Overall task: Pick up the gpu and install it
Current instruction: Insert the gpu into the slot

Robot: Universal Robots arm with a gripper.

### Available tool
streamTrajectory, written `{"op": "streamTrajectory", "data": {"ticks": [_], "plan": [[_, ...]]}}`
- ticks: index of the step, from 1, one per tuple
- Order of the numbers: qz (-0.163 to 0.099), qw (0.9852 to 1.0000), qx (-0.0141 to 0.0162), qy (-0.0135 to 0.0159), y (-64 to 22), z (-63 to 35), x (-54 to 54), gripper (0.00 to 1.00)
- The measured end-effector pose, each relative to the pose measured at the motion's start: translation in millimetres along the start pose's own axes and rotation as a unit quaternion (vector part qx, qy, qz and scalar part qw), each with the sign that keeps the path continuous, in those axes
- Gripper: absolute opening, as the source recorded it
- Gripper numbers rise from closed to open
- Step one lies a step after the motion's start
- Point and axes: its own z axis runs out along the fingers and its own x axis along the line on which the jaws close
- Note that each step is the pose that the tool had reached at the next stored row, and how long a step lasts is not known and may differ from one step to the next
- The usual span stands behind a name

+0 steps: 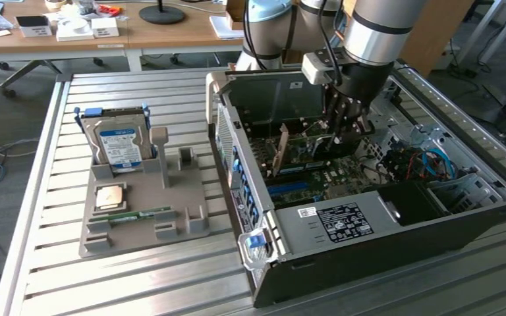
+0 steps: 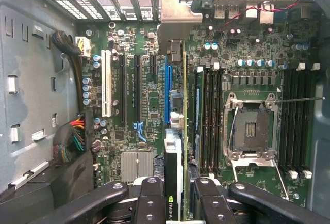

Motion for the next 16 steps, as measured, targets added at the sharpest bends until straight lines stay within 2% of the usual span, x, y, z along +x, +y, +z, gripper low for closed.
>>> {"op": "streamTrajectory", "data": {"ticks": [7, 16], "plan": [[0.0, 1.0, 0.0, 0.0, 5.0, 0.2, 0.2, 0.27], [0.001, 1.0, 0.0, 0.0002, 5.8, 4.7, 0.9, 0.27]]}}
